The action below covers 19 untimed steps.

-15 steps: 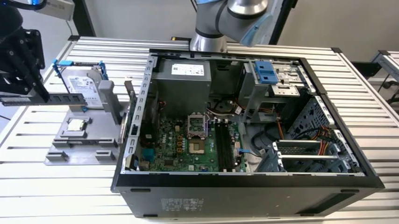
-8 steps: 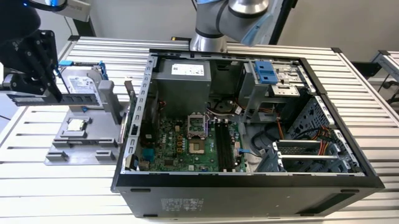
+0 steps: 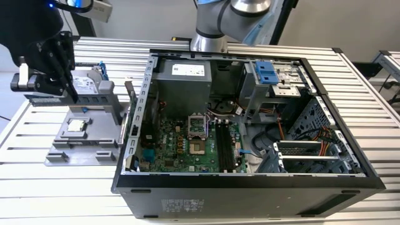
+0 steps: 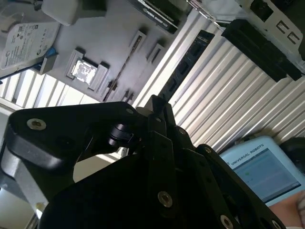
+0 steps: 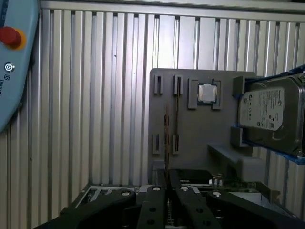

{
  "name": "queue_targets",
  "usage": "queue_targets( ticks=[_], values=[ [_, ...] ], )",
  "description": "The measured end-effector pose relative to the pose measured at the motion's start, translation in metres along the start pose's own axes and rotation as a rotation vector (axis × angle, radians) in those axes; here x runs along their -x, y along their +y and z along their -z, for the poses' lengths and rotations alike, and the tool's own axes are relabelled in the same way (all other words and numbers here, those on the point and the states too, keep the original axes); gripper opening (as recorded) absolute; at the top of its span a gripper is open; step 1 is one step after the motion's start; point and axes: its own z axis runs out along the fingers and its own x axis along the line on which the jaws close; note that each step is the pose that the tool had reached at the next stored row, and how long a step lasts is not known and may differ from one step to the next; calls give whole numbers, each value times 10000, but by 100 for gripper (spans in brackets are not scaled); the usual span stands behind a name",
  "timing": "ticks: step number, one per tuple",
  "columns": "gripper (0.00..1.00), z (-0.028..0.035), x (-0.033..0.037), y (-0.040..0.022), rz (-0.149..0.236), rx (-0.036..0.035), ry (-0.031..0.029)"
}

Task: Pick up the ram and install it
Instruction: 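Pick up the ram and move it above insertion slot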

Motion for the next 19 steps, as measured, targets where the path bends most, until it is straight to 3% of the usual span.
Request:
queue_targets(
  ticks=[19],
  values=[
    [0, 9, -16, -679, -3, 115, -3]
  ],
)
